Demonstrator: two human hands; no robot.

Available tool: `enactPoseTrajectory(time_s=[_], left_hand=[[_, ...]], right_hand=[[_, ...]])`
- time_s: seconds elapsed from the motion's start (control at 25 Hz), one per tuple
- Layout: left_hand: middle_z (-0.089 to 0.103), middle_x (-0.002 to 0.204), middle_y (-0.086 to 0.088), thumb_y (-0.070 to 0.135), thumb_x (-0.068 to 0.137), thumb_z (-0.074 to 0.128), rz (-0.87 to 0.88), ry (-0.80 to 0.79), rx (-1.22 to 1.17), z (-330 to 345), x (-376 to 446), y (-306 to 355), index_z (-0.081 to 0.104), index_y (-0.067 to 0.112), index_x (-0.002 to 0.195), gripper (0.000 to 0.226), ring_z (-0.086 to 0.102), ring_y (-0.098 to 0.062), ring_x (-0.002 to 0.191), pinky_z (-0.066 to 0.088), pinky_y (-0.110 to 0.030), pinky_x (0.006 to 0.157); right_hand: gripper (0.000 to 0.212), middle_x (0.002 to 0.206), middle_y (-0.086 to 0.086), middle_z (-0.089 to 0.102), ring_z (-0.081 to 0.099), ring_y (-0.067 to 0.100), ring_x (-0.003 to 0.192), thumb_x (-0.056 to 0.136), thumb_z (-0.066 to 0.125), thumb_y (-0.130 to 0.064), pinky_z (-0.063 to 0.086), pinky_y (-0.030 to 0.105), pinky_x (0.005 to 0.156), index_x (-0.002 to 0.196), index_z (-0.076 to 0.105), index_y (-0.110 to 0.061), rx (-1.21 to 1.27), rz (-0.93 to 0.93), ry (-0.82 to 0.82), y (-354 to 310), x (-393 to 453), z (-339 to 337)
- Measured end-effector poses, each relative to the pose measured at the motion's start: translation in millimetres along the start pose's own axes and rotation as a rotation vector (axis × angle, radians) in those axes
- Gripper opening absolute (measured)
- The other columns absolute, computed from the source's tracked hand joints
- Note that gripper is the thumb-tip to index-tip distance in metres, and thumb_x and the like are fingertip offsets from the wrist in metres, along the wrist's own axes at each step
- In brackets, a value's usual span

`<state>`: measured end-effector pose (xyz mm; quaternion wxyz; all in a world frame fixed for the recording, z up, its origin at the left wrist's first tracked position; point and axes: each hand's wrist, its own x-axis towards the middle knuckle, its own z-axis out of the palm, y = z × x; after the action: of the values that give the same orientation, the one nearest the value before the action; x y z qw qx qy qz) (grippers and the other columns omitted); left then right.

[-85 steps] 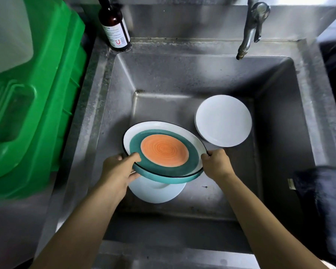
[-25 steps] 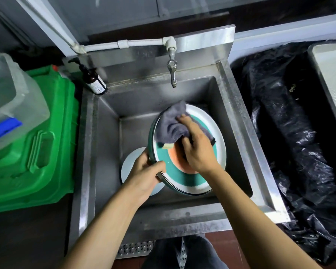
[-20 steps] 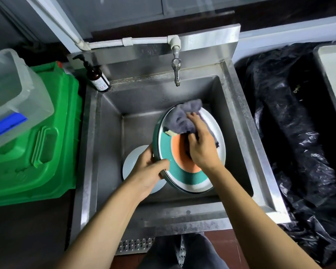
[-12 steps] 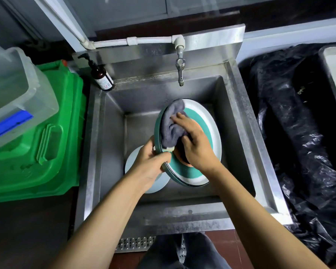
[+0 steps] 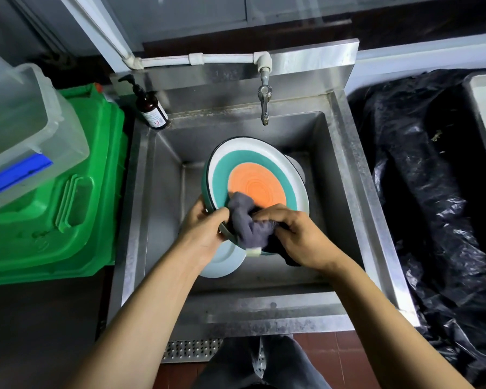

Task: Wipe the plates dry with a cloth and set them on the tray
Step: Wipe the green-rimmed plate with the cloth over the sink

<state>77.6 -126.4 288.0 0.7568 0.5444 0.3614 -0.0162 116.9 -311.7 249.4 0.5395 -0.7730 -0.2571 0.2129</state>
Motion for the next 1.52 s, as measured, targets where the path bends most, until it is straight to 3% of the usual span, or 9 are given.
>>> enactPoseTrajectory(time_s=[0.08, 0.24, 0.4, 0.64, 0.8, 1.0, 1.2, 1.4, 1.52], left_hand=[[0.066, 0.065, -0.001, -0.023, 0.084, 0.036, 0.003, 0.027, 0.000, -3, 2, 2, 0.059, 0.009, 0.088, 0.039, 0.060, -0.017, 0.061, 0.053, -0.025, 0.053], [0.064, 0.069, -0.004, -0.023, 0.079, 0.040, 0.008, 0.017, 0.025, -9, 6, -1, 0.058, 0.012, 0.085, 0.040, 0.059, -0.022, 0.069, 0.052, -0.031, 0.063], [0.065, 0.071, 0.001, -0.023, 0.077, 0.045, 0.012, -0.055, 0.099, -13, 6, -5, 0.059, 0.014, 0.103, 0.047, 0.061, -0.015, 0.069, 0.052, -0.028, 0.061], [0.065, 0.073, -0.001, -0.004, 0.056, 0.055, -0.007, -0.093, 0.099, -9, -6, -4, 0.067, 0.021, 0.084, 0.039, 0.061, -0.016, 0.070, 0.052, -0.031, 0.065], [0.061, 0.077, -0.006, -0.001, 0.056, 0.058, -0.011, -0.104, 0.152, -1, -20, -7, 0.073, 0.030, 0.074, 0.039, 0.054, -0.022, 0.079, 0.046, -0.040, 0.076], [0.056, 0.086, -0.012, 0.000, 0.058, 0.058, 0.000, -0.154, 0.179, 4, -30, 5, 0.073, 0.036, 0.076, 0.043, 0.051, -0.025, 0.086, 0.043, -0.045, 0.079], [0.046, 0.089, -0.012, -0.004, 0.056, 0.053, -0.007, -0.140, 0.107, 7, -37, 0, 0.064, 0.018, 0.085, 0.038, 0.038, -0.026, 0.086, 0.033, -0.045, 0.077], [0.055, 0.078, -0.009, -0.005, 0.056, 0.053, -0.059, -0.129, 0.055, -5, -37, -2, 0.066, 0.018, 0.085, 0.039, 0.047, -0.023, 0.081, 0.041, -0.035, 0.072], [0.057, 0.083, -0.011, -0.005, 0.057, 0.053, -0.052, -0.140, 0.074, -4, -38, -3, 0.072, 0.025, 0.085, 0.045, 0.051, -0.023, 0.082, 0.043, -0.034, 0.072]], right_hand=[[0.055, 0.115, 0.009, 0.071, 0.066, 0.022, 0.112, 0.074, 0.042, 0.025, 0.049, 0.032, 0.102, 0.110, 0.075, -0.001, -0.027, -0.014, -0.052, 0, -8, -6], [0.050, 0.116, 0.007, 0.071, 0.066, 0.020, 0.108, 0.076, 0.050, 0.020, 0.049, 0.030, 0.100, 0.108, 0.077, -0.007, -0.252, 0.091, -0.046, 14, -20, -23], [0.027, 0.111, 0.011, 0.068, 0.062, 0.027, 0.103, 0.093, 0.051, 0.004, 0.049, 0.038, 0.092, 0.104, 0.074, -0.004, -0.446, 0.259, 0.106, 28, -22, -17], [0.039, 0.130, 0.017, 0.062, 0.058, 0.035, 0.119, 0.096, 0.043, 0.002, 0.045, 0.039, 0.099, 0.131, 0.059, 0.000, -0.483, 0.367, 0.329, 27, 2, -12], [0.052, 0.138, 0.017, 0.061, 0.056, 0.036, 0.126, 0.095, 0.040, 0.002, 0.043, 0.037, 0.105, 0.143, 0.054, -0.009, -0.178, 0.465, 0.539, 15, 25, -13], [0.053, 0.146, 0.004, 0.059, 0.051, 0.017, 0.137, 0.094, 0.050, 0.001, 0.035, 0.024, 0.116, 0.145, 0.057, -0.012, 0.020, 0.274, 0.657, -6, 40, -21], [0.054, 0.144, 0.006, 0.059, 0.048, 0.012, 0.140, 0.082, 0.058, -0.010, 0.032, 0.027, 0.121, 0.137, 0.063, -0.009, -0.044, -0.097, 0.394, -26, 45, 1], [0.054, 0.158, 0.005, 0.044, 0.033, 0.016, 0.150, 0.095, 0.055, -0.007, 0.024, 0.041, 0.125, 0.149, 0.048, -0.010, -0.061, 0.077, 0.498, 3, 34, -14], [0.055, 0.160, -0.004, 0.038, 0.027, 0.005, 0.151, 0.094, 0.048, -0.018, 0.019, 0.035, 0.127, 0.149, 0.049, -0.020, -0.057, -0.072, 0.368, -9, 31, 10]])
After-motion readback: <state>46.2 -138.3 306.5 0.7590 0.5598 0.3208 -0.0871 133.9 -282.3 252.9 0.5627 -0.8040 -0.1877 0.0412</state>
